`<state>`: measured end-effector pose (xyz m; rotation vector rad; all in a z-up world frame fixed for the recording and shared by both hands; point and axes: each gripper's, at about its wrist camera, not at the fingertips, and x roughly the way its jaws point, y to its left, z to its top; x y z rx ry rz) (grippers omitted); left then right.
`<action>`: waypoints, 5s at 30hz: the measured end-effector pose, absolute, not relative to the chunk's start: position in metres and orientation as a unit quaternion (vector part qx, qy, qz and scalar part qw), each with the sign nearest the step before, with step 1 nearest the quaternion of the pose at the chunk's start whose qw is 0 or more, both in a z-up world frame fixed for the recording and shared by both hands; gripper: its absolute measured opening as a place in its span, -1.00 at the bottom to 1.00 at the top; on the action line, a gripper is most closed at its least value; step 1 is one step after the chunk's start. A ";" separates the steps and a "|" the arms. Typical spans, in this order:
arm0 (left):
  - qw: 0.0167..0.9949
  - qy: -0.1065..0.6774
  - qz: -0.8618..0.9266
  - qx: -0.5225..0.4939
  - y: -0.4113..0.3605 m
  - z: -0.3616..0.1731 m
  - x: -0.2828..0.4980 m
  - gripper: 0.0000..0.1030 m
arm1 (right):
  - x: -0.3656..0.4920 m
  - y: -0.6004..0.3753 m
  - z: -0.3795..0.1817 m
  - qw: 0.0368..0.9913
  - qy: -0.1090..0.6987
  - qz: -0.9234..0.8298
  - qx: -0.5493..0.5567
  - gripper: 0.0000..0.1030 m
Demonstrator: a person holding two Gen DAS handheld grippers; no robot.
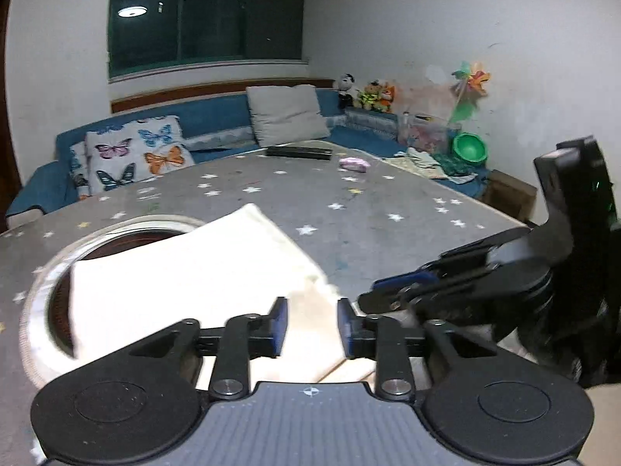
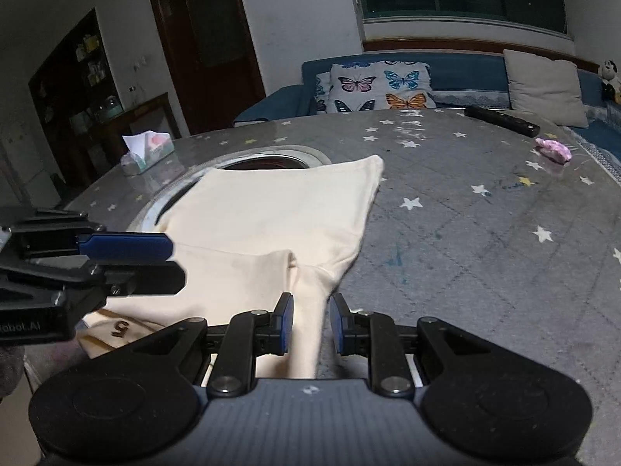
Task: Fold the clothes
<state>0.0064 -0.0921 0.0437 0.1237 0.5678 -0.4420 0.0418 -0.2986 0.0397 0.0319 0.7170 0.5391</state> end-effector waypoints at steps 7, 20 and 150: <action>0.941 0.315 -0.111 0.045 -0.016 0.027 0.004 -0.38 | 0.048 -0.280 0.031 0.889 0.364 0.276 0.020 -0.60; 0.936 0.322 -0.112 0.088 0.022 0.010 -0.044 -0.20 | 0.047 -0.269 0.032 0.882 0.387 0.270 0.009 -0.85; 0.895 0.258 -0.185 0.313 -0.016 -0.018 -0.035 -0.40 | 0.036 -0.235 0.050 0.839 0.322 0.407 -0.165 -0.82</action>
